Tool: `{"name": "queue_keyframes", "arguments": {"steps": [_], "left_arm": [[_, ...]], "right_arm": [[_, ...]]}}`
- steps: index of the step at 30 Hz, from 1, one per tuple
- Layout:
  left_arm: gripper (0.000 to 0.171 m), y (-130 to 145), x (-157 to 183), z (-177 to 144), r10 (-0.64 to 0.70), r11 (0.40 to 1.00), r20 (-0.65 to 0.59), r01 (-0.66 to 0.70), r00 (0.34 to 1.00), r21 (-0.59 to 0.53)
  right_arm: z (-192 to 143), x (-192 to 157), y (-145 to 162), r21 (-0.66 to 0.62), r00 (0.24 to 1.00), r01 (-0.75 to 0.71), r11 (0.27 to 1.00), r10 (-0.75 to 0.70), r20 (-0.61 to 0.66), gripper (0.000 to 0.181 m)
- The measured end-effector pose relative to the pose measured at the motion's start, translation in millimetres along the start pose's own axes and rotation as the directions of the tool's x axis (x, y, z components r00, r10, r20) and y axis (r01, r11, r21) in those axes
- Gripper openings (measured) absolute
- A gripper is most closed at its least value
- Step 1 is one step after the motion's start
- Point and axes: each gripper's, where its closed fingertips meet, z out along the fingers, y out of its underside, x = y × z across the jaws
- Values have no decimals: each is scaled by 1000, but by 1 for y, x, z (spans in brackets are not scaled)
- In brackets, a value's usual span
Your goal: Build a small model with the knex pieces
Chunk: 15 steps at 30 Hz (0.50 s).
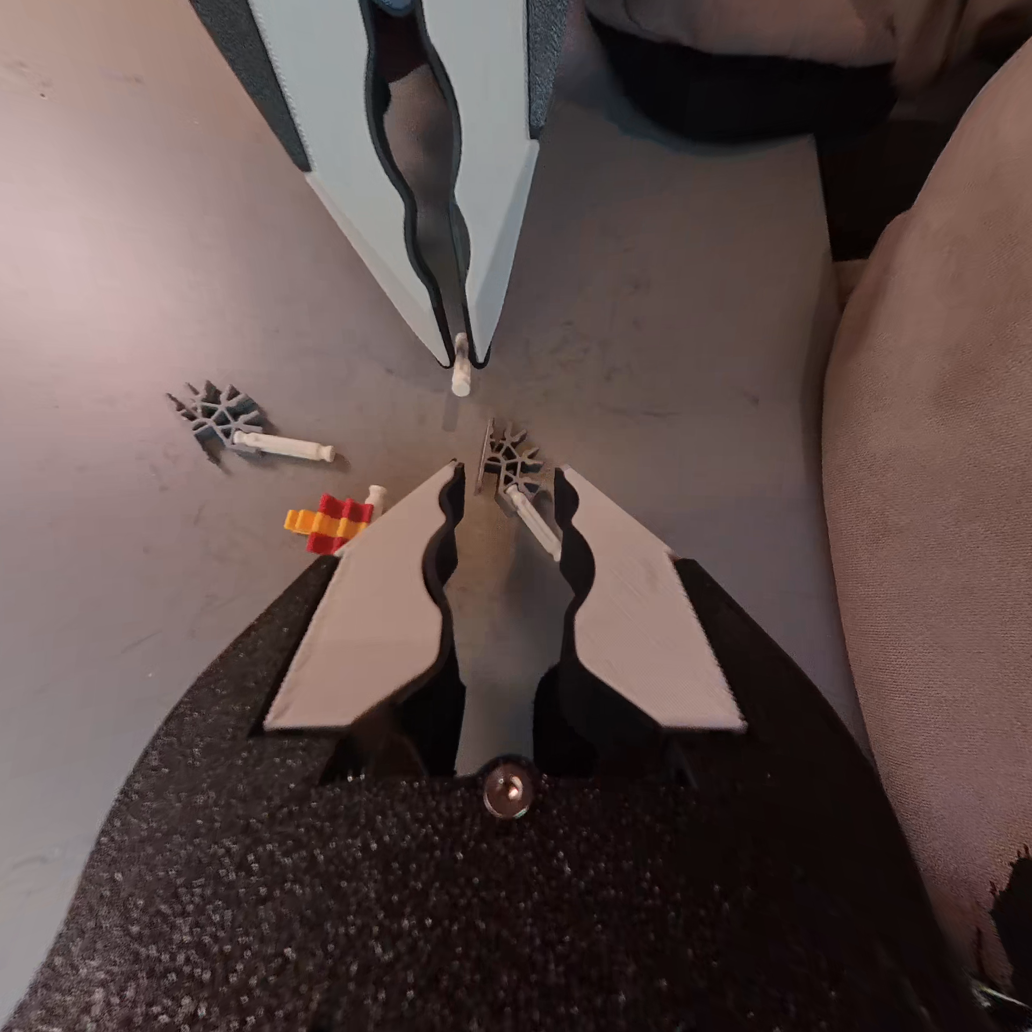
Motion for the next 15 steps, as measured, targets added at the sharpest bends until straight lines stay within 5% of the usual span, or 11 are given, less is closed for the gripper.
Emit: {"name": "queue_keyframes", "arguments": {"steps": [6,15], "left_arm": [[32,7,-4,10,44,997,74,-39,996,-65],[23,-7,-12,8,-77,992,-17,78,997,98]], "right_arm": [[4,-2,1,-11,1000,-2,1000,2,14,4],[0,2,-10,54,1000,9,999,-9,-11,3]]}}
